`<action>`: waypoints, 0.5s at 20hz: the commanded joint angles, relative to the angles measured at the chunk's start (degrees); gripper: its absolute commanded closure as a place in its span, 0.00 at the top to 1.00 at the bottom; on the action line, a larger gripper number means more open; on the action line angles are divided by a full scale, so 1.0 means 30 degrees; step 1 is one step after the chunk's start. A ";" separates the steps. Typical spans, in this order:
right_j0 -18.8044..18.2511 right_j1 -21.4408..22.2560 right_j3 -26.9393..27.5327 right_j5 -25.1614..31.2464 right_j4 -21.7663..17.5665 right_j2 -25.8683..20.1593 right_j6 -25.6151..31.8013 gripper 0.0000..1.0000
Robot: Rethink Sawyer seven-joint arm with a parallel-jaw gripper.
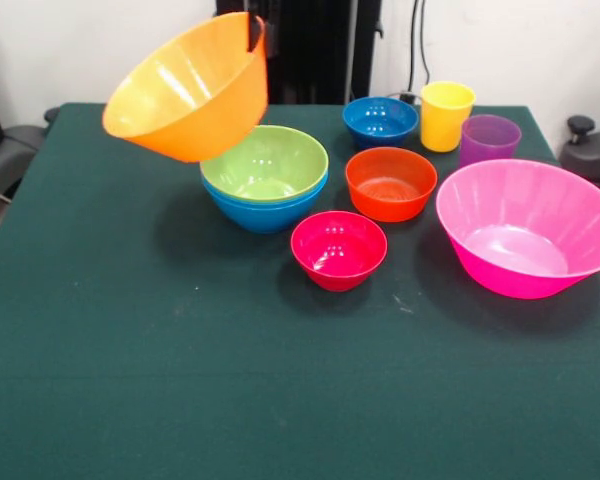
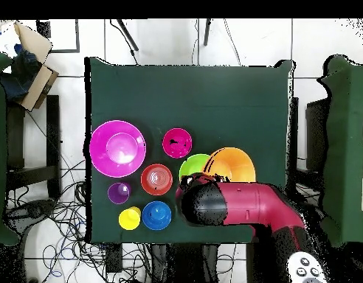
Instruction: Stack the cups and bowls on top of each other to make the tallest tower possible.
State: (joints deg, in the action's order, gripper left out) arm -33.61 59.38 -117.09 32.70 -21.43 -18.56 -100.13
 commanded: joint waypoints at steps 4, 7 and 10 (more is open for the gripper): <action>0.1994 -0.1994 0.0912 0.0007 0.0252 0.0763 -0.3157 0.00; 0.2291 -0.2756 0.1340 -0.0438 0.0271 0.0961 -0.3226 0.00; 0.2566 -0.2923 0.1379 -0.0709 0.0320 0.1228 -0.3361 0.00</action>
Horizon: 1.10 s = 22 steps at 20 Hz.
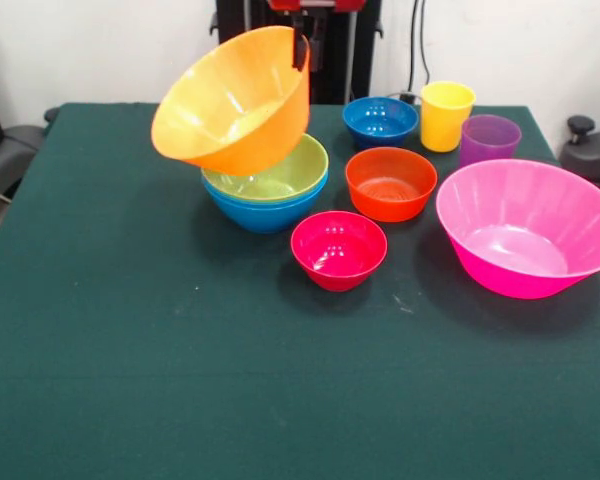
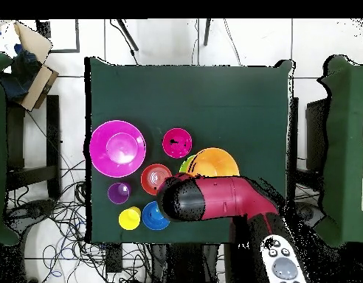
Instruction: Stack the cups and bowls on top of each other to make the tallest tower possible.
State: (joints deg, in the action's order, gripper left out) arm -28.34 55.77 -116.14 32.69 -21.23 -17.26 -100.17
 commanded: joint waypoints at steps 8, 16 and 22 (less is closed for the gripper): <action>0.1431 -0.3725 0.2073 -0.2781 -0.0503 0.2028 -0.3750 0.00; 0.1552 -0.4445 0.2364 -0.3660 -0.0388 0.2596 -0.3278 0.00; 0.1870 -0.4805 0.2465 -0.4193 -0.0298 0.3059 -0.3347 0.00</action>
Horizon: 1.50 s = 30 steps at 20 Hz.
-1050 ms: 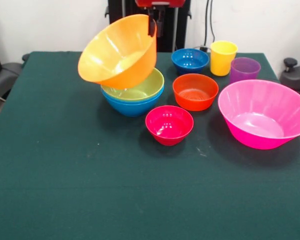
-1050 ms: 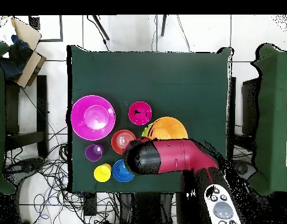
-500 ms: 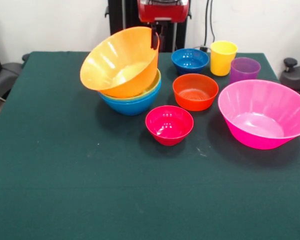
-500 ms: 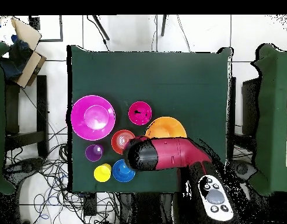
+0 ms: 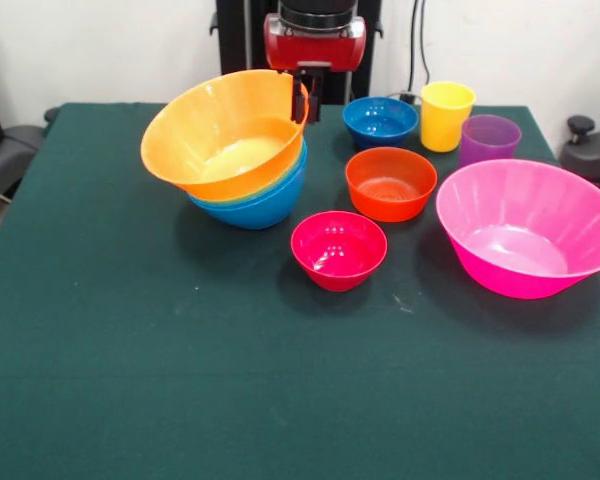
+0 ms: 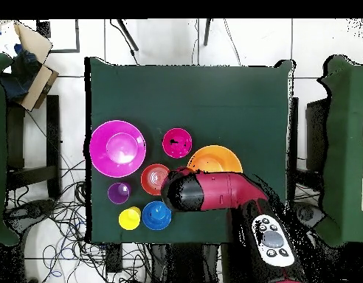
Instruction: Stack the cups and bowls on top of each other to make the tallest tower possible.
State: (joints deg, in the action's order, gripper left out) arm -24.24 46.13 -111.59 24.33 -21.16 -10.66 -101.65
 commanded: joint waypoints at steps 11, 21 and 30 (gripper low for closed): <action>0.1063 -0.1257 0.0670 -0.1422 0.0084 0.1329 -0.2740 0.00; 0.1520 -0.0815 0.0813 -0.1229 0.0025 0.1804 -0.2680 1.00; 0.0458 -0.0088 -0.0280 -0.0923 0.0533 0.1025 -0.1950 1.00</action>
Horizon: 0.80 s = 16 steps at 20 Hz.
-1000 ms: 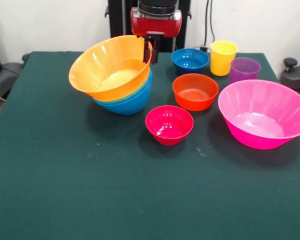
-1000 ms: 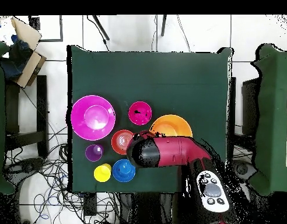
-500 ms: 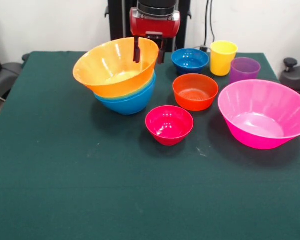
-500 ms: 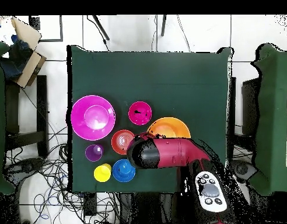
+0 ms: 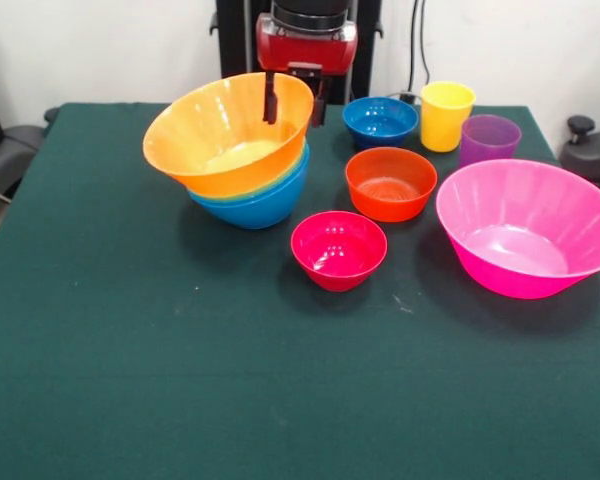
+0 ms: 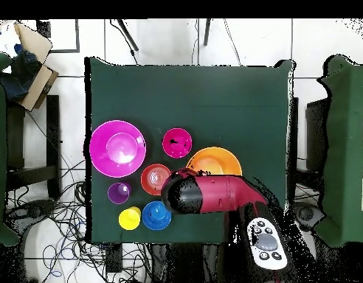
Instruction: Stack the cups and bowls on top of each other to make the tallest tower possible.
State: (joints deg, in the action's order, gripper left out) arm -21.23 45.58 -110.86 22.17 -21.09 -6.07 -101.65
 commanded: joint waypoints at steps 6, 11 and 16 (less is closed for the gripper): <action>-0.1558 0.1305 -0.1699 0.0401 0.1239 -0.1567 -0.1288 1.00; -0.1836 0.3985 -0.2865 0.2651 0.2484 -0.2124 -0.0421 1.00; -0.1983 0.4960 -0.3254 0.3534 0.3127 -0.2247 0.0134 1.00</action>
State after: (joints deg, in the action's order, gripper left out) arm -27.04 56.00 -115.86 24.59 -14.52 -7.56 -101.65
